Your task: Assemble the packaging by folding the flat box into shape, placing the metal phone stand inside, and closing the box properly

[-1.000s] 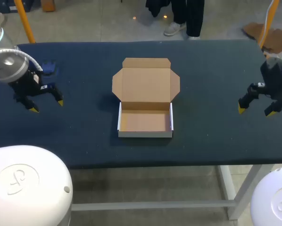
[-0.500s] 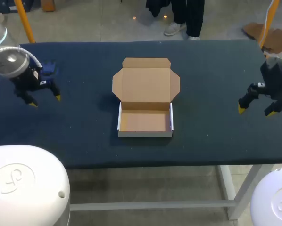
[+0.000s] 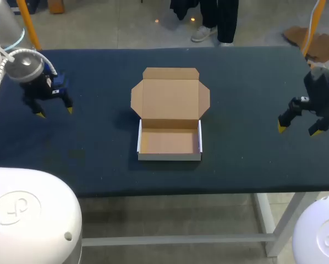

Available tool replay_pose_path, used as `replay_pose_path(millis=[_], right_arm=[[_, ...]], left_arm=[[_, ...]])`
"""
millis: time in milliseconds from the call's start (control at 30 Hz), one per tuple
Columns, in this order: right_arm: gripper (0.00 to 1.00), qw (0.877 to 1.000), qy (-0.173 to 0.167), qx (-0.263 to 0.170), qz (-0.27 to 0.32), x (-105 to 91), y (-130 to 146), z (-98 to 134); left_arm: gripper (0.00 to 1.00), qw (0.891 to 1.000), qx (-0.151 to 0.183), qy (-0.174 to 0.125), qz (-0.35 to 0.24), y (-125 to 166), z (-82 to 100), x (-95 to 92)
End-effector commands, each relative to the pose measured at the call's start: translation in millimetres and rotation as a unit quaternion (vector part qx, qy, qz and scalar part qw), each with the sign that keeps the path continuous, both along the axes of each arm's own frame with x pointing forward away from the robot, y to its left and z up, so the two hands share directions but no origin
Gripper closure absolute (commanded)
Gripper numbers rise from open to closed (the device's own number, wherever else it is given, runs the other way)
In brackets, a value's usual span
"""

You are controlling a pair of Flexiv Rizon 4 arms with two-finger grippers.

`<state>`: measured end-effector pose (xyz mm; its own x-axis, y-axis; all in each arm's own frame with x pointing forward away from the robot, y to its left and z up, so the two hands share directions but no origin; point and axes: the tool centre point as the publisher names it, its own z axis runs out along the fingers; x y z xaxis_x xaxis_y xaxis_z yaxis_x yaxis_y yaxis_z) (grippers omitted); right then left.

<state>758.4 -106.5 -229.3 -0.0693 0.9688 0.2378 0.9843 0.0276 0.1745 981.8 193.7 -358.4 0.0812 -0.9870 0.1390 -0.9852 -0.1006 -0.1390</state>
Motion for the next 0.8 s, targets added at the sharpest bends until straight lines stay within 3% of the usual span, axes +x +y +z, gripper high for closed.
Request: replay_pose_path(millis=[33,267,800], right_arm=[[0.00,1.000,0.003,-0.001,0.000,-0.4,-0.2,2.6],[0.00,1.000,0.003,-0.001,0.000,-0.4,-0.2,2.6],[0.00,1.000,0.003,-0.001,0.000,-0.4,-0.2,2.6]], left_arm=[[0.00,0.999,0.007,0.038,-0.007,2.4,-7.0,15.6],[0.00,0.999,0.023,0.043,-0.001,17.4,-7.2,29.1],[0.00,0.999,0.023,0.043,-0.001,17.4,-7.2,29.1]])
